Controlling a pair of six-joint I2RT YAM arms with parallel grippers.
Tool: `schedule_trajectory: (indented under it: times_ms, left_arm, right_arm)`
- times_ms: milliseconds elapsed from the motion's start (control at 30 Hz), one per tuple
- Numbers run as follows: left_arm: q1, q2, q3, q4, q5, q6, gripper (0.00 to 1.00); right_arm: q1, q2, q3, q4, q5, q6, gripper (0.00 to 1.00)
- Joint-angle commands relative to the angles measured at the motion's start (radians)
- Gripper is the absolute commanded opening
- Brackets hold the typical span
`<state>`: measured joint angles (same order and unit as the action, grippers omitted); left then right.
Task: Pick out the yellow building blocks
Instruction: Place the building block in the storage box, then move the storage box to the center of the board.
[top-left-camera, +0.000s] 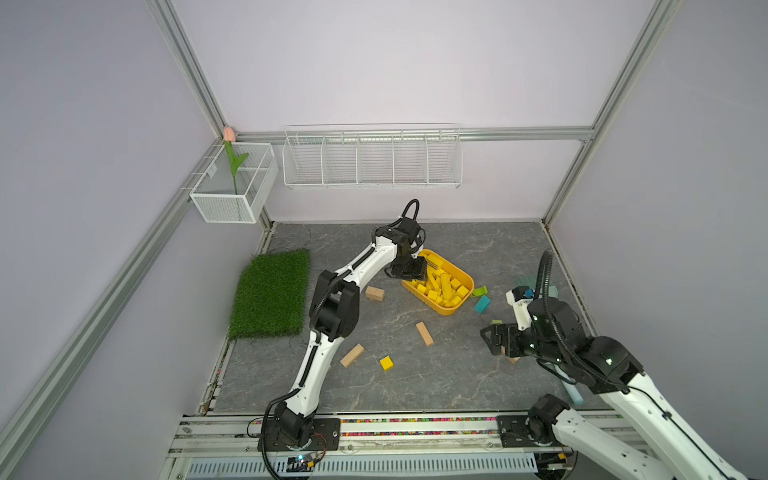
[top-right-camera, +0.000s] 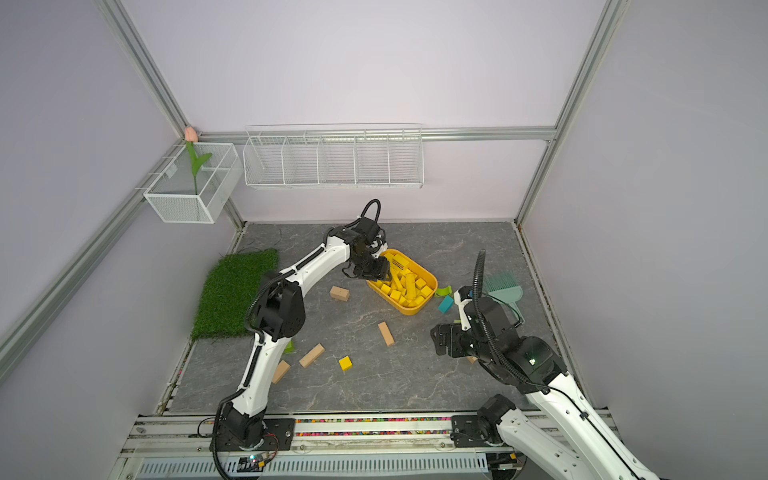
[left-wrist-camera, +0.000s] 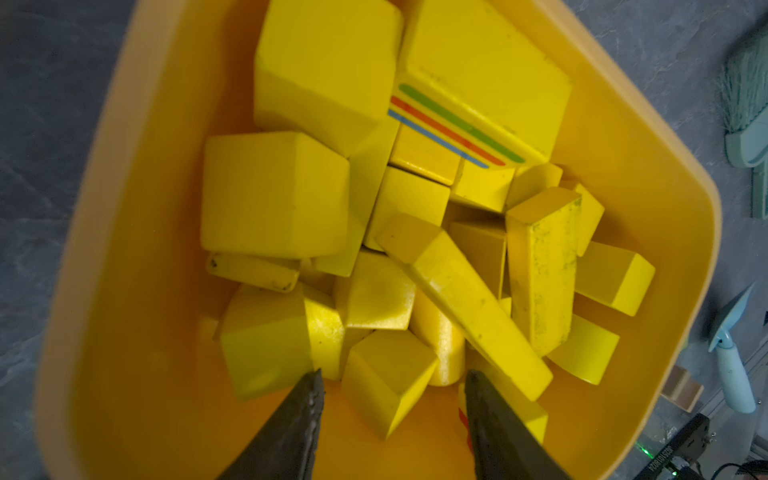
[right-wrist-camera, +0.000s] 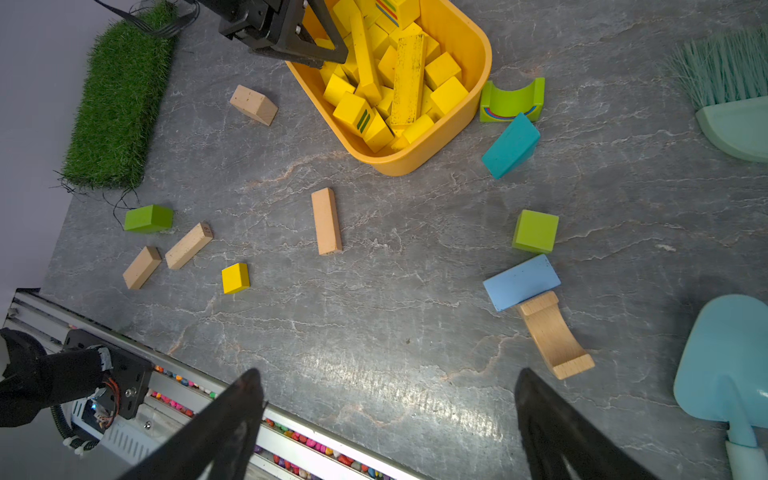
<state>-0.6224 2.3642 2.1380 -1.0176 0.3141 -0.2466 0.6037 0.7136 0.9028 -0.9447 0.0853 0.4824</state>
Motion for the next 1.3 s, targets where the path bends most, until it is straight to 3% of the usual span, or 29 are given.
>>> schedule_trajectory:
  times_ms: [0, 433, 900, 1267]
  left_arm:
    - [0.013, -0.033, -0.112, -0.076, -0.06, 0.022, 0.57]
    - [0.131, -0.215, -0.441, -0.081, -0.075, 0.02, 0.53]
    - [0.119, -0.5, -0.937, 0.114, 0.009, -0.125, 0.51]
    - [0.038, -0.74, -1.12, 0.199, -0.006, -0.211, 0.51]
  right_arm:
    - [-0.001, -0.005, -0.017, 0.012, 0.001, 0.008, 0.95]
    - [-0.003, 0.076, 0.012, 0.031, 0.049, -0.044, 0.94]
    - [-0.002, 0.134, 0.052, 0.05, 0.006, -0.062, 0.94]
    - [0.028, 0.136, 0.025, 0.058, -0.094, -0.015, 0.98]
